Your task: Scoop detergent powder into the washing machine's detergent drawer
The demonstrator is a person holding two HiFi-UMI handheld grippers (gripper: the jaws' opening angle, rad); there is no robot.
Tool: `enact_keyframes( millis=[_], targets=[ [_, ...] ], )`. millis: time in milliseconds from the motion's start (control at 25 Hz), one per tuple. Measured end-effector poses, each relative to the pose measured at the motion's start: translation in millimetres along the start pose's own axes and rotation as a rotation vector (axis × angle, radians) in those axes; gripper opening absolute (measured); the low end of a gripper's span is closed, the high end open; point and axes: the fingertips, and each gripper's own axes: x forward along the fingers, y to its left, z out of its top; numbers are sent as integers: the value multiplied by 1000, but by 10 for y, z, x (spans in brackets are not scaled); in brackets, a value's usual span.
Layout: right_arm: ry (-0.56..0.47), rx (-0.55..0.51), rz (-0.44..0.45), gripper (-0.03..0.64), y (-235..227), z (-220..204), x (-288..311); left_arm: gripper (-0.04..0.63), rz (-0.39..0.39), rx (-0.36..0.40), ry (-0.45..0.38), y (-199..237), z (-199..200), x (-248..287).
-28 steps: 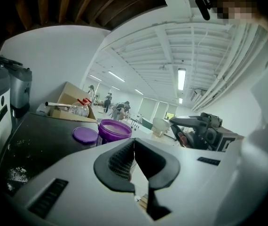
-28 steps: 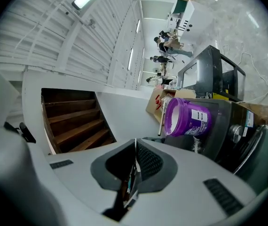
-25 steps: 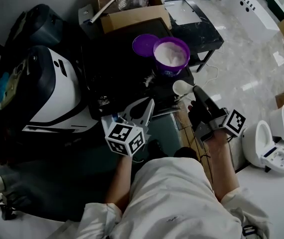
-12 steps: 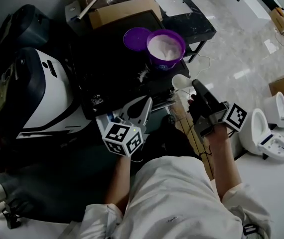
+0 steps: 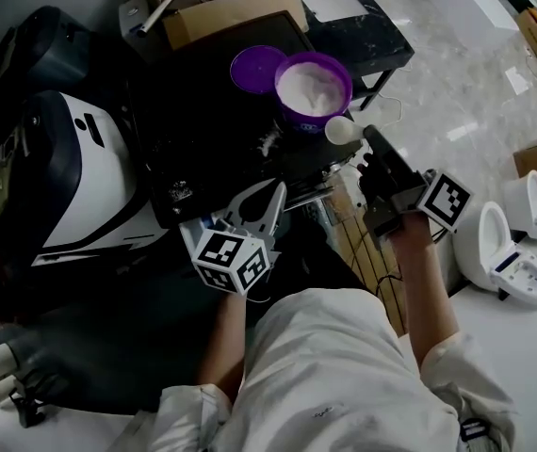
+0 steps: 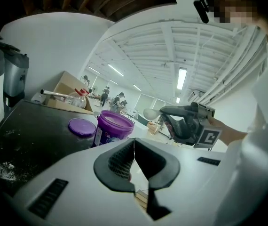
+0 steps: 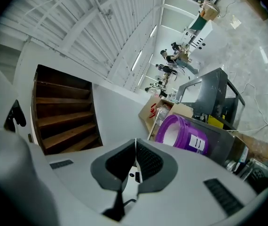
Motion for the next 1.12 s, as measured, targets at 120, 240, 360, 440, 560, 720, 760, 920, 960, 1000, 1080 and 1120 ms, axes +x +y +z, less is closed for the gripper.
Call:
enact_keyframes(
  millis=[120, 240, 360, 440, 560, 720, 760, 920, 960, 1000, 1080, 1120],
  targets=[
    [10, -22, -12, 8, -48, 56, 121, 19, 9, 3, 0, 58, 60, 93],
    [26, -65, -40, 8, -120, 137, 247, 19, 18, 0, 2, 120, 117, 190],
    [49, -132, -84, 8, -190, 227, 391, 20, 23, -7, 7, 187, 171, 310],
    [62, -161, -113, 8, -250, 264, 473, 18, 24, -11, 9, 218, 192, 379],
    [88, -209, -144, 8, -334, 307, 601, 20, 31, -19, 15, 277, 206, 475],
    [128, -300, -175, 8, -419, 370, 750, 19, 42, -26, 22, 349, 218, 605],
    [140, -323, -182, 8, -433, 385, 787, 18, 43, -27, 23, 364, 226, 635],
    [178, -380, -213, 8, -541, 403, 904, 20, 52, -33, 28, 424, 236, 722],
    [187, -392, -217, 8, -561, 408, 929, 20, 55, -34, 31, 435, 236, 741],
    [197, -401, -220, 8, -582, 410, 951, 20, 57, -35, 33, 444, 237, 761],
    [222, -413, -226, 8, -643, 399, 980, 20, 61, -36, 38, 458, 232, 800],
    [235, -422, -228, 8, -675, 390, 994, 20, 62, -38, 40, 465, 227, 821]
  ],
)
